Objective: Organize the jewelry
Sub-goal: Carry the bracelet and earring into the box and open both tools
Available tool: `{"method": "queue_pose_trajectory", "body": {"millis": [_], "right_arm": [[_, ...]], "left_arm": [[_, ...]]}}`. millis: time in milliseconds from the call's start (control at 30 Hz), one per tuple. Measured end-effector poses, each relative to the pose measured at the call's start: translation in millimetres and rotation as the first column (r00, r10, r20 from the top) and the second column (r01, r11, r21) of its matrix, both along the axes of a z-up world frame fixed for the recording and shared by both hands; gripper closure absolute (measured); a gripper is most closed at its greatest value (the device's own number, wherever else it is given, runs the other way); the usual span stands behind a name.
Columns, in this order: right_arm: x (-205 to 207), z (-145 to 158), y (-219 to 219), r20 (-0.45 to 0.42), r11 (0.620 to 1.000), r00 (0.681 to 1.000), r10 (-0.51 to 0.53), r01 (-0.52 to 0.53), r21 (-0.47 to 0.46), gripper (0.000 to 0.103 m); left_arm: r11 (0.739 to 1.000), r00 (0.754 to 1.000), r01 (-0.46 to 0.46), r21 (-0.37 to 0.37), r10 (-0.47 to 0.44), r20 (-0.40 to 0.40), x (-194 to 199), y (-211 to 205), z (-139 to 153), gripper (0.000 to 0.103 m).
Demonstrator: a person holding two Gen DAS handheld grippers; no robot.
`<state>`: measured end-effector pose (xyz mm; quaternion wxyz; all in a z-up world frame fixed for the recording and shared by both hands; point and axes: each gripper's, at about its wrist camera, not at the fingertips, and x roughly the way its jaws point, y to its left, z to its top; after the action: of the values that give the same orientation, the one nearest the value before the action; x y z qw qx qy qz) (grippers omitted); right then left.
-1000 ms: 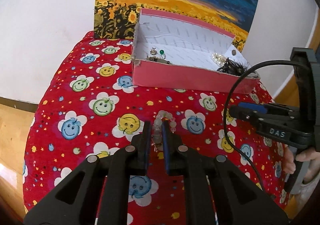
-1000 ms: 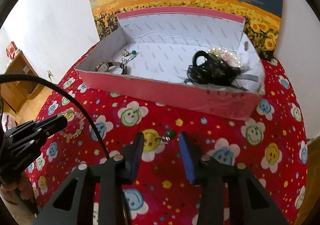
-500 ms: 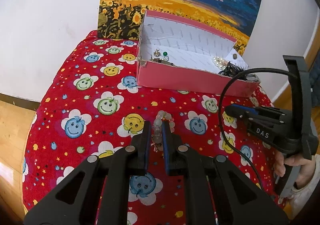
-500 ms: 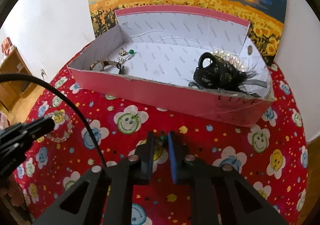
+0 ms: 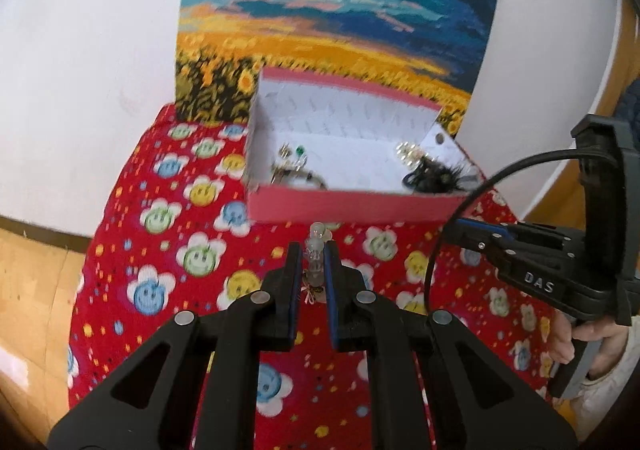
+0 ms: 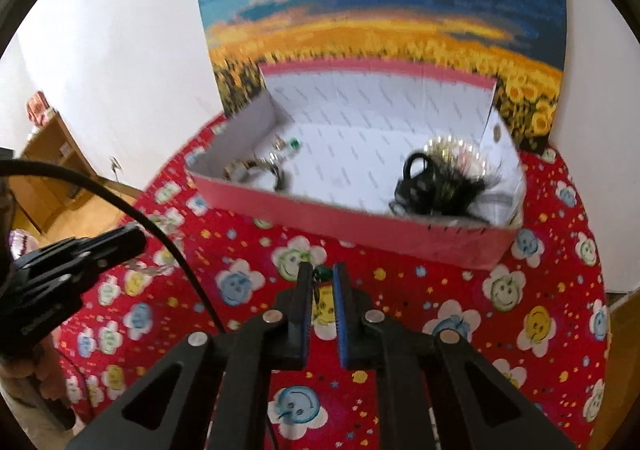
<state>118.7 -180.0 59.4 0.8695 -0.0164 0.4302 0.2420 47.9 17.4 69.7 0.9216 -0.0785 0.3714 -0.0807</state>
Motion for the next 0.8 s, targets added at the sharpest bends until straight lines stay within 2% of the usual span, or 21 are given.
{"method": "queue_pose_trajectory", "body": {"millis": [200,400,533,800], "right_arm": [[5,27,-10,0.043,0.999,0.999,-0.01,0.008,0.044,0.092],[25,42,-27,0.058,0.996,0.997,-0.06,0.056,0.069,0.092],[45,47,-40,0.078,0.993,0.991,-0.106,0.102,0.062,0.092],[91,36,-59,0.05,0.985,0.985,-0.167,0.165,0.044,0.092]], "left_arm": [[1.0,0.999,0.021,0.003,-0.021,0.042,24,-13,25,0.094],[0.999,0.998,0.037,-0.01,-0.036,0.053,58,-26,36,0.094],[0.999,0.997,0.052,0.006,-0.052,0.053,87,-38,33,0.094],[0.997,0.997,0.073,0.019,-0.074,0.022,133,-58,13,0.094]]}}
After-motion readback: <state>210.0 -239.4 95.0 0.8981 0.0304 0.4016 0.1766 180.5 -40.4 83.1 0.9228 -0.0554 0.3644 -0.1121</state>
